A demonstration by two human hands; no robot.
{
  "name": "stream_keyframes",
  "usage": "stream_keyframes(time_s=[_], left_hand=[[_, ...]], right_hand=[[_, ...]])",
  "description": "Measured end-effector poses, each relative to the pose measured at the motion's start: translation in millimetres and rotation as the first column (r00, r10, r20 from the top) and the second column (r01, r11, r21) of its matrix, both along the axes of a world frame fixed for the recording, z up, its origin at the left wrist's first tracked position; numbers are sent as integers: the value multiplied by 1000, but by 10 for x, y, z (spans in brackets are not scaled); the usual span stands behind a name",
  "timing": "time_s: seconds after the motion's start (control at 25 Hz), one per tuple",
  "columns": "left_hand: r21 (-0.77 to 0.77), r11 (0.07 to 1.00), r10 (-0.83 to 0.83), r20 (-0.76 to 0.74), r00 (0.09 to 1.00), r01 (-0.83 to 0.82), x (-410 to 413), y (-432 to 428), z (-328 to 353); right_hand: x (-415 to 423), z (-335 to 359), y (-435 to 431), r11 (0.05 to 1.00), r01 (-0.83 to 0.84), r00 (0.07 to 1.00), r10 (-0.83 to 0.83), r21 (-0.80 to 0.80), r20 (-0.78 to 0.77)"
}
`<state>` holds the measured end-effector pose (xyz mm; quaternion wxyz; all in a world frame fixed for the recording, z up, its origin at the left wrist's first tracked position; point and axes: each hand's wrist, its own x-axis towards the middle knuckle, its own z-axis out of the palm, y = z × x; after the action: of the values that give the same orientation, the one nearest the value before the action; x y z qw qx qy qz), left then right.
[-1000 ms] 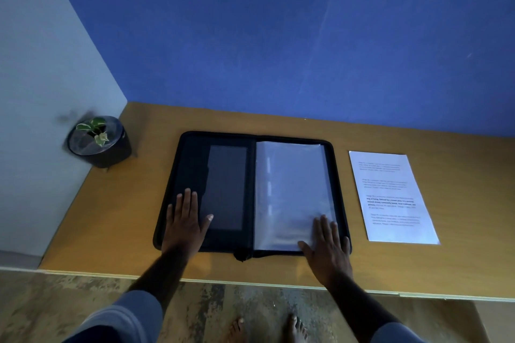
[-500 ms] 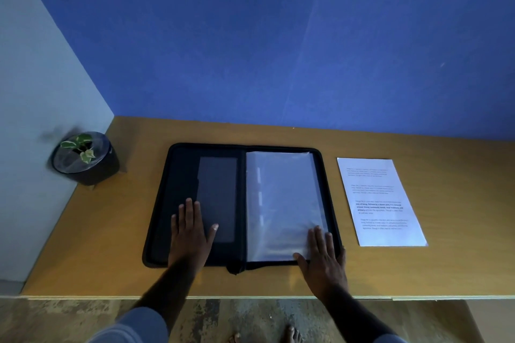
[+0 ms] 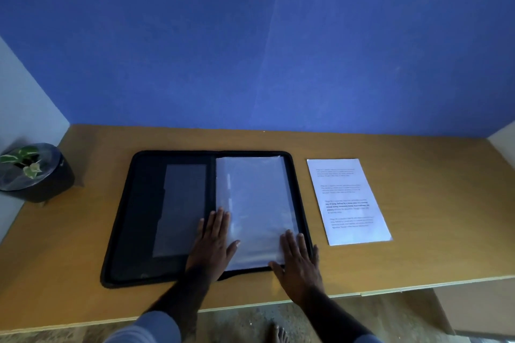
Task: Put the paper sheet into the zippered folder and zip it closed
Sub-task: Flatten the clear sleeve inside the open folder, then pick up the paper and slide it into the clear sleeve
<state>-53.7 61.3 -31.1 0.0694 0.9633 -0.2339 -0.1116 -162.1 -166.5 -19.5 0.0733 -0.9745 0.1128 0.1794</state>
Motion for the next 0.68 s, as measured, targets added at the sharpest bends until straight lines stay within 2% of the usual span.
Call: stream_keyframes(time_s=[0.12,0.24,0.4,0.48,0.68], left_hand=[[39,999,26,-48,999,-24,10,-96,36],[40,999,35,-34,999,-34,51,-305,84],[102,991,-94,18,995,92,156,-928,237],[112,977,-182,-8,983,182,208,-1356,286],[36,946,-319,-69,945,322,333,-2356,220]], right_hand=[[45,-30,-126,996,-33,999,31,84,26],[102,-24,-509,991,-42,996,31,130,83],[162,35,-1401,997,-18,994,10,73,109],[264,82,-1858,998,8,993,-16,64,118],[764,239,-2806,996,43,991,-52,81,124]])
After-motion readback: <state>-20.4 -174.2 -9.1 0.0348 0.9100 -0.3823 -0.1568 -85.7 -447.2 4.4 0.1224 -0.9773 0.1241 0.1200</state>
